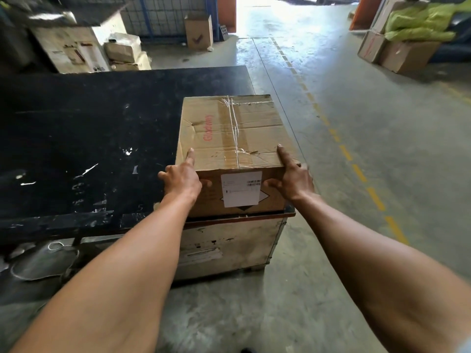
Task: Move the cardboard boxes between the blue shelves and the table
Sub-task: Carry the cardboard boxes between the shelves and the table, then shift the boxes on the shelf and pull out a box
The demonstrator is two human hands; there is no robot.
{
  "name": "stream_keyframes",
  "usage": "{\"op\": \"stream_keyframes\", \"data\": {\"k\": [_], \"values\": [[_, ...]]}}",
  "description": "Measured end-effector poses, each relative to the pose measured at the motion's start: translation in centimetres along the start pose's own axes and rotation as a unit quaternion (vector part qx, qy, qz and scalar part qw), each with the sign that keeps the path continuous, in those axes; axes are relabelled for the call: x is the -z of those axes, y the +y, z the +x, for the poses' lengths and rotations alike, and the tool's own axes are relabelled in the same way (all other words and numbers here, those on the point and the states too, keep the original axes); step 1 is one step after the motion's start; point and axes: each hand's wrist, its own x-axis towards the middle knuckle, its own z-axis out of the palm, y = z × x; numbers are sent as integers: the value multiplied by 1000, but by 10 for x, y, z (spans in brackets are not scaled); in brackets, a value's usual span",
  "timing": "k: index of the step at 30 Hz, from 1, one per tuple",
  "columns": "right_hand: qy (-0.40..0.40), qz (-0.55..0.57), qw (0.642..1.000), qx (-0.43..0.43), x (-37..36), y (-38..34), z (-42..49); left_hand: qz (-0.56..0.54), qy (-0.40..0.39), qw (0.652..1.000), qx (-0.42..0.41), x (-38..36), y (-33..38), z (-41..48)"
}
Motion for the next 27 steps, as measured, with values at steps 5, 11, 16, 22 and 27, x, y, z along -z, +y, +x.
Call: {"op": "stream_keyframes", "data": {"k": [5,11,16,22,27], "values": [[-80,-129,987,-45,28,-23,-5,31,-140,990,-18,26,1,-9],[-80,-173,982,11,63,-90,-9,104,-36,985,-130,85,-6,-8],[106,-107,974,170,64,-180,-27,82,195,949,-232,164,-34,-1],[159,-36,939,301,42,-299,-52,98,333,911,-221,242,-104,-3],[137,-6,907,399,8,-389,-89,154,378,900,-156,294,-187,-10]]}}
